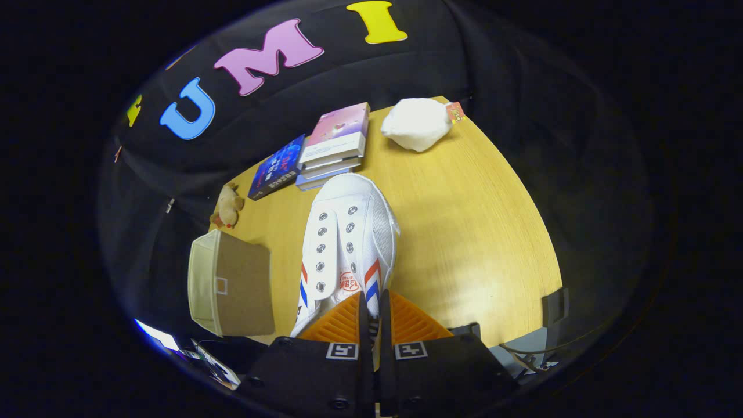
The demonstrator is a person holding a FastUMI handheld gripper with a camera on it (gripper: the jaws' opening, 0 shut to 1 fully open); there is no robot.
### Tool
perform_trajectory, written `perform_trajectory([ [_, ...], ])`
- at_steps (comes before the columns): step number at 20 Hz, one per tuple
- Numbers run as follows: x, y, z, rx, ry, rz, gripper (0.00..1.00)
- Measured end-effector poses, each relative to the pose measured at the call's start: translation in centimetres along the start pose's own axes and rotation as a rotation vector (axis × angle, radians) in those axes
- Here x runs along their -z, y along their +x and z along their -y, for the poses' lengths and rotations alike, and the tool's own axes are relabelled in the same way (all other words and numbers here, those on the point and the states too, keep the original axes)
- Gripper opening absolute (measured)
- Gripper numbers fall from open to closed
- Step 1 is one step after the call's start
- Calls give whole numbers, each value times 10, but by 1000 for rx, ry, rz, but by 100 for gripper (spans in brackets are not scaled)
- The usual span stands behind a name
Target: Open the storage box then place both shoes into the box .Put the left shoe in first, then the right shoe, with the right side of both shoes facing outward in a uniform manner.
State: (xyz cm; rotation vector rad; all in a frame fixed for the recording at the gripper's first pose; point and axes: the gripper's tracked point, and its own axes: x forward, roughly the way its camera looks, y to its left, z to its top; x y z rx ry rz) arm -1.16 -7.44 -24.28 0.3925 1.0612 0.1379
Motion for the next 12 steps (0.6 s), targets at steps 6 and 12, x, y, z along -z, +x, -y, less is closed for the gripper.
perform_trajectory([
  [6,20,-23,-107,-90,-1,34,8],
  [12,41,-17,-215,-189,-52,12,8],
])
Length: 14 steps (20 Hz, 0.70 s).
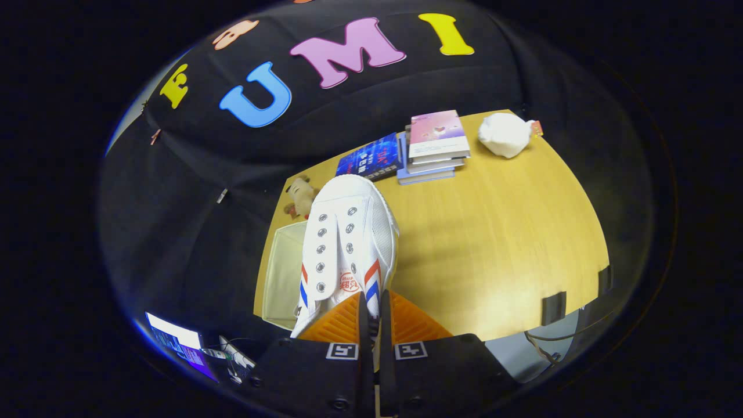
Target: Open the storage box then place both shoes into the box .Put the left shoe in first, then the right shoe, with the right side of both shoes facing outward in a uniform manner.
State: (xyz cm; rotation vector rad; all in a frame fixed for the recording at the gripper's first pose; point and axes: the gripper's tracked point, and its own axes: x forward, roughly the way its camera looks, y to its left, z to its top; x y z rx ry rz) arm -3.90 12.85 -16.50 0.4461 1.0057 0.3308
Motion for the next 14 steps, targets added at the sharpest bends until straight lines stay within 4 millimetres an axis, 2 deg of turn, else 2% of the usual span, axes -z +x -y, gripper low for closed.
perform_trajectory([
  [3,9,22,-47,-37,-32,-25,8],
  [6,22,53,-78,-32,-53,-67,8],
  [10,39,97,-96,25,-79,-123,8],
  [14,52,133,-96,122,-136,-178,8],
])
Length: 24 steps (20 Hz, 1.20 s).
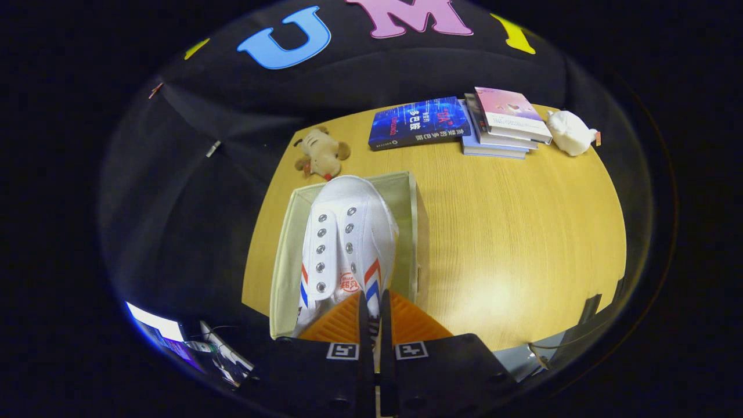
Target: Open the storage box then place both shoes into the box .Put the left shoe in first, then the right shoe, with the right side of both shoes facing outward in a uniform manner.
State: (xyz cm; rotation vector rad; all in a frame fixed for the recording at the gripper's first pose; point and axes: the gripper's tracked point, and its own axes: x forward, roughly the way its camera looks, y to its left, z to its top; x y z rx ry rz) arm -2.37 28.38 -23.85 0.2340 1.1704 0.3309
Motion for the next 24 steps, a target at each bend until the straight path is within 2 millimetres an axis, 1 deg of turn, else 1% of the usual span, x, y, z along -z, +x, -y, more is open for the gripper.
perform_trajectory([
  [4,3,21,-2,50,-43,-22,8],
  [7,-1,27,6,102,-65,-13,9],
  [8,-2,27,8,113,-61,-9,9],
  [10,-5,26,4,110,-55,17,17],
  [11,-9,23,-7,68,-47,38,28],
  [12,-14,17,-14,43,-44,64,31],
  [13,-20,11,-21,18,-51,89,37],
  [15,-30,-6,-22,4,-90,143,67],
  [16,-35,-14,-21,-1,-104,173,77],
  [17,-40,-26,-17,1,-109,208,90],
  [18,-45,-38,-14,-3,-108,241,95],
  [19,-51,-51,-10,-4,-106,278,98],
  [22,-76,-94,12,16,-106,418,99],
  [24,-98,-130,31,36,-122,530,99],
])
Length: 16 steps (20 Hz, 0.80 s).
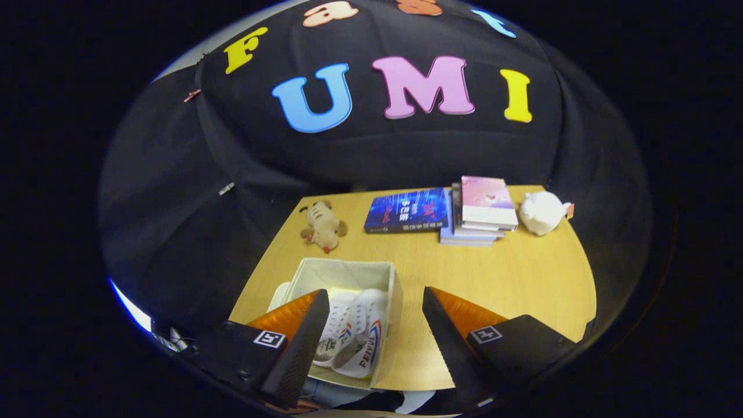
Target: Open the storage box then place both shoes into the box .Put the left shoe in first, then the right shoe, with the right side of both shoes facing outward in a uniform manner.
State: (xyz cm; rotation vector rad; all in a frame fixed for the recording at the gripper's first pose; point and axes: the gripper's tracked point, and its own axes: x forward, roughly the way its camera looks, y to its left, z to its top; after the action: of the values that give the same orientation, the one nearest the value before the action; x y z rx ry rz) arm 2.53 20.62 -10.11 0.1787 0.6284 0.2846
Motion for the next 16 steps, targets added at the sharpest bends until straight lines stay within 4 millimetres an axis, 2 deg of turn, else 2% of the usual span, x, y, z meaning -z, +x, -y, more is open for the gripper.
perform_trajectory([
  [7,-122,-78,87,63,-52,383,98],
  [9,-148,-101,111,86,-67,501,98],
  [12,-169,-125,141,99,-100,609,98],
  [14,-170,-132,158,101,-103,645,98],
  [16,-161,-130,170,79,-80,648,98],
])
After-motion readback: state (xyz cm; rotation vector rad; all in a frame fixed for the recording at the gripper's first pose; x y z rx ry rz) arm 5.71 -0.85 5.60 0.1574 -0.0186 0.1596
